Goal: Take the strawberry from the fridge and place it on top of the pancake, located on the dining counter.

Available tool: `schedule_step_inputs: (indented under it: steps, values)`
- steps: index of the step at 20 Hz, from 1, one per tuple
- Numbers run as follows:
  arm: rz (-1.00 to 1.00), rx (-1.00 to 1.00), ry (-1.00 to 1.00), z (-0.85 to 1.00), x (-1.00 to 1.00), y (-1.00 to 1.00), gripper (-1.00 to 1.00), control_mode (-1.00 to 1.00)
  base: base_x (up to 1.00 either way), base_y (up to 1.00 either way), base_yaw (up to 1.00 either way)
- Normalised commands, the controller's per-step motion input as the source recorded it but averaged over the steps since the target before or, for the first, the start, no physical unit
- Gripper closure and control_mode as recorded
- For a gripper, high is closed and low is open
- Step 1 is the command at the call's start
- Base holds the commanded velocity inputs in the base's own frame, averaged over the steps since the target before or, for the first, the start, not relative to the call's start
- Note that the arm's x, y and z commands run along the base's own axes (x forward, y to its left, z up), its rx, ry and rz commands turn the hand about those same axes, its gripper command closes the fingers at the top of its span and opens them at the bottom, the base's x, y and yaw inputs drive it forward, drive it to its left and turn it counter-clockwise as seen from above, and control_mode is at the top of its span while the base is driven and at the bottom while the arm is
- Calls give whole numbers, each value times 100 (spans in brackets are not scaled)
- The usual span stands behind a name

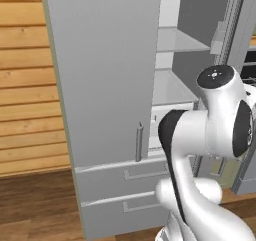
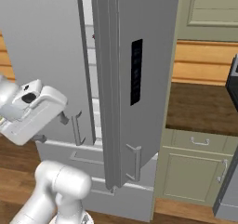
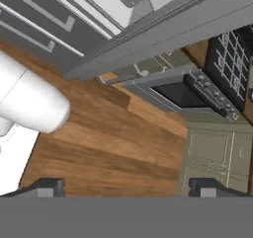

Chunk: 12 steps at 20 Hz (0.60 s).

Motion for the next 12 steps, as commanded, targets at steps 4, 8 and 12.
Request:
schedule_step_inputs:
  steps: [4,8,12]
  values:
    - [-15,-46,23,0,66,59,-100,-100,0,0,0]
    - [-13,-39,19,0,97,19,-100,-100,0,0,0]
    - [-1,-20,8,-1,94,-28,-100,-100,0,0,0]
